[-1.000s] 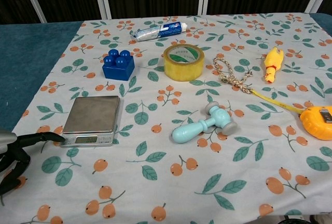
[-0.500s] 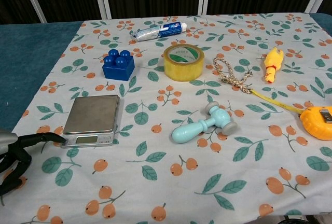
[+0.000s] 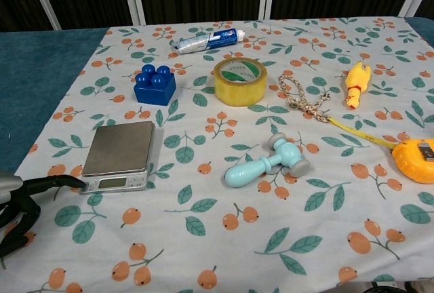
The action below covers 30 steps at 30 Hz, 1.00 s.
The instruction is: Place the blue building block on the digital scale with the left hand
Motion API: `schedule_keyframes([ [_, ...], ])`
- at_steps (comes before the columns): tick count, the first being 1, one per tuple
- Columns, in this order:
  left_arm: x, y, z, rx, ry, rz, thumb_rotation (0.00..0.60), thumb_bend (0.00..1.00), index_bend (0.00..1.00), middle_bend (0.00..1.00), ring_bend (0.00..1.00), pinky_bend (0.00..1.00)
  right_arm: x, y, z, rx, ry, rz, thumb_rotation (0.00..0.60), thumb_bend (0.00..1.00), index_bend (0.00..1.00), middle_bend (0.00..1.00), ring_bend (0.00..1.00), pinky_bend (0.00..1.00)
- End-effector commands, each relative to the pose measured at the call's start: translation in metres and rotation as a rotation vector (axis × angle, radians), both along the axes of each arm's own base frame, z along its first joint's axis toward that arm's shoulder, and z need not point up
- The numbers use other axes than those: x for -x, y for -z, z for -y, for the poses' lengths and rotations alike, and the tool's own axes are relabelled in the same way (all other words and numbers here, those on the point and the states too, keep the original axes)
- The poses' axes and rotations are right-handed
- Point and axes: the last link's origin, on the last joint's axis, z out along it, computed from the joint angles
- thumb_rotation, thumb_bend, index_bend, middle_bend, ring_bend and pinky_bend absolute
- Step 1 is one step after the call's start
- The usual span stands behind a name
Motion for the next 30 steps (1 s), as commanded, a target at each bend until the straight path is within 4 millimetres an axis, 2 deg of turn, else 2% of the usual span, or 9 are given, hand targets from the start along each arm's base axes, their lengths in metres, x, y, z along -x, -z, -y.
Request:
schedule_keyframes([
  [1,-0.005,-0.005,-0.003,-0.021,0.015,0.011,0.6,0.47,0.12,0.62,0.7,0.8,0.0,0.0,0.0,-0.002,0.0,0.0,0.6,0.22,0.0,0.0,0.06,0.18],
  [5,-0.013,-0.011,-0.01,-0.053,0.038,0.024,0.6,0.46,0.08,0.61,0.69,0.8,0.0,0.001,0.0,-0.005,0.001,-0.003,0.6,0.22,0.0,0.0,0.06,0.18],
  [8,-0.02,-0.014,-0.016,-0.079,0.047,0.05,0.6,0.36,0.08,0.57,0.63,0.8,0.0,0.001,0.0,-0.006,0.004,-0.004,0.6,0.22,0.0,0.0,0.06,0.18],
  [11,-0.03,-0.02,-0.026,-0.127,0.05,0.1,0.6,0.24,0.07,0.49,0.53,0.78,0.0,0.0,0.0,-0.007,0.008,-0.004,0.6,0.22,0.0,0.0,0.06,0.18],
  [17,-0.043,-0.039,-0.053,-0.243,-0.003,0.234,0.6,0.1,0.06,0.31,0.24,0.44,0.0,0.0,0.0,-0.005,0.01,-0.002,0.6,0.22,0.0,0.0,0.06,0.18],
  [19,-0.044,-0.048,-0.067,-0.274,-0.026,0.268,0.6,0.08,0.04,0.24,0.13,0.29,0.0,0.0,0.0,-0.006,0.012,-0.001,0.6,0.22,0.0,0.0,0.06,0.18],
  [22,-0.047,-0.057,-0.094,-0.282,-0.066,0.32,0.6,0.07,0.0,0.17,0.06,0.2,0.0,0.0,0.0,-0.006,0.012,-0.001,0.6,0.22,0.0,0.0,0.06,0.18],
  [27,-0.05,-0.068,-0.158,-0.286,-0.076,0.309,0.6,0.05,0.0,0.15,0.04,0.17,-0.001,0.001,0.0,-0.007,0.011,-0.003,0.6,0.22,0.0,0.0,0.06,0.18],
  [30,-0.055,-0.068,-0.188,-0.298,-0.073,0.293,0.6,0.04,0.0,0.15,0.03,0.17,-0.001,0.001,0.0,-0.005,0.013,-0.004,0.6,0.22,0.0,0.0,0.06,0.18],
])
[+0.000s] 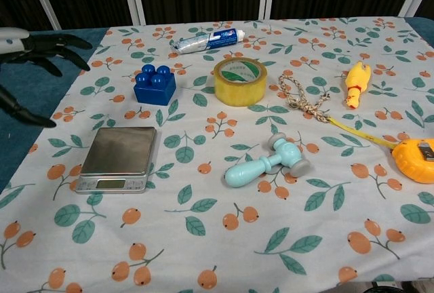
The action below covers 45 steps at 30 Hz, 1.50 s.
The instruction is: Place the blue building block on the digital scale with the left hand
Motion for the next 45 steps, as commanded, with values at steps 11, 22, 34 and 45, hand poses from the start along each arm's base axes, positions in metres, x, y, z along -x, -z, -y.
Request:
schedule_keyframes([
  [11,-0.032,0.038,-0.113,-0.01,0.011,-0.047,0.6,0.0,0.0,0.14,0.03,0.14,0.002,-0.001,0.001,0.005,0.017,0.003,0.6,0.22,0.0,0.0,0.06,0.18],
  [22,-0.045,0.088,-0.126,0.081,0.001,-0.066,0.6,0.0,0.0,0.14,0.03,0.15,0.004,-0.002,0.003,0.002,0.023,0.014,0.6,0.22,0.0,0.0,0.06,0.18],
  [34,-0.059,0.116,-0.131,0.079,0.049,-0.091,0.6,0.11,0.17,0.32,0.21,0.33,0.004,-0.002,0.003,0.002,0.022,0.016,0.6,0.22,0.0,0.0,0.06,0.18],
  [45,-0.053,0.094,-0.14,-0.017,0.07,-0.07,0.6,0.27,0.3,0.43,0.29,0.41,0.004,-0.002,0.002,-0.003,0.02,0.016,0.6,0.22,0.0,0.0,0.06,0.18],
])
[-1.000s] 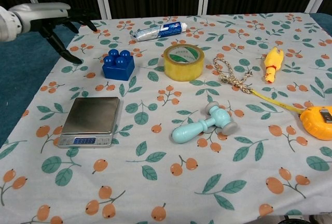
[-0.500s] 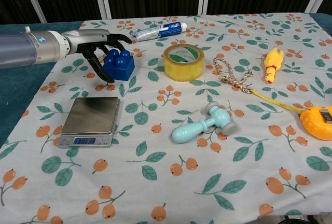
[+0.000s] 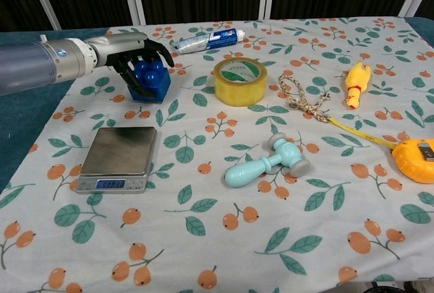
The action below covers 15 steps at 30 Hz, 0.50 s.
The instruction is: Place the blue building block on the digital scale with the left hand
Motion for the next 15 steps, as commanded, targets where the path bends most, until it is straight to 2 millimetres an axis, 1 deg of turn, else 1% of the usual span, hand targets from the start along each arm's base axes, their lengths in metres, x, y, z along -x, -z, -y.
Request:
schedule_keyframes([
  [1,0.001,-0.01,-0.002,-0.022,0.007,0.017,0.6,0.27,0.3,0.43,0.29,0.41,0.0,0.0,0.0,0.0,0.001,0.0,0.6,0.22,0.0,0.0,0.06,0.18],
  [4,-0.002,-0.023,0.0,-0.037,0.03,0.048,0.6,0.27,0.3,0.43,0.29,0.42,0.0,0.0,0.0,0.0,0.001,-0.001,0.6,0.22,0.0,0.0,0.06,0.18],
  [7,-0.004,-0.04,0.009,-0.035,0.064,0.078,0.6,0.27,0.3,0.43,0.29,0.42,0.0,0.0,0.0,0.0,0.002,-0.001,0.6,0.22,0.0,0.0,0.06,0.18],
  [9,-0.002,-0.054,0.019,-0.02,0.075,0.084,0.6,0.27,0.29,0.43,0.29,0.42,0.0,0.0,0.0,-0.001,0.002,-0.002,0.6,0.22,0.0,0.0,0.06,0.18],
  [12,0.0,-0.075,0.04,0.025,0.072,0.079,0.6,0.27,0.3,0.43,0.29,0.42,0.0,0.001,0.0,-0.003,0.001,-0.003,0.6,0.22,0.0,0.0,0.06,0.18],
  [15,0.007,-0.09,0.059,0.054,0.055,0.062,0.6,0.27,0.3,0.44,0.29,0.43,-0.001,0.001,-0.001,-0.002,-0.001,-0.003,0.6,0.22,0.0,0.0,0.06,0.18],
])
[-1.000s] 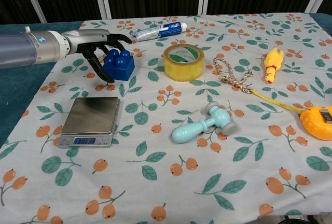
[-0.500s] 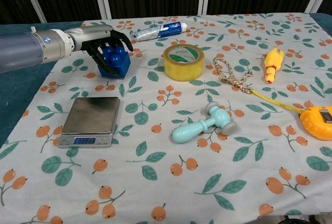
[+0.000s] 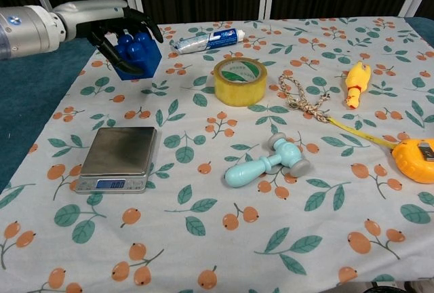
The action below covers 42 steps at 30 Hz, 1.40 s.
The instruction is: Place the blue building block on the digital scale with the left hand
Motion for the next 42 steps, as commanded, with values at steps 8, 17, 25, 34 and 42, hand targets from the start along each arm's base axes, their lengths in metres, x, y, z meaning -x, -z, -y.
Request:
schedule_keyframes([
  [8,0.038,-0.04,0.075,0.107,-0.038,-0.146,0.6,0.26,0.28,0.43,0.29,0.43,-0.001,0.002,0.0,-0.004,0.0,0.002,0.6,0.22,0.0,0.0,0.06,0.18],
  [17,0.037,-0.013,0.1,0.153,-0.001,-0.168,0.6,0.26,0.28,0.42,0.29,0.44,-0.001,0.001,0.001,-0.001,0.002,0.003,0.6,0.22,0.0,0.0,0.06,0.18],
  [25,0.027,0.008,0.107,0.195,-0.003,-0.145,0.6,0.26,0.28,0.42,0.29,0.44,0.0,0.0,0.0,0.002,0.002,0.006,0.6,0.22,0.0,0.0,0.06,0.18],
  [34,0.016,0.017,0.107,0.201,0.021,-0.185,0.6,0.2,0.26,0.4,0.29,0.44,0.0,-0.001,0.0,0.004,0.003,0.012,0.6,0.22,0.0,0.0,0.06,0.18],
  [42,0.018,0.019,0.108,0.188,0.039,-0.247,0.6,0.02,0.11,0.25,0.18,0.43,0.0,-0.002,0.0,0.006,0.001,0.013,0.6,0.22,0.0,0.0,0.06,0.18],
])
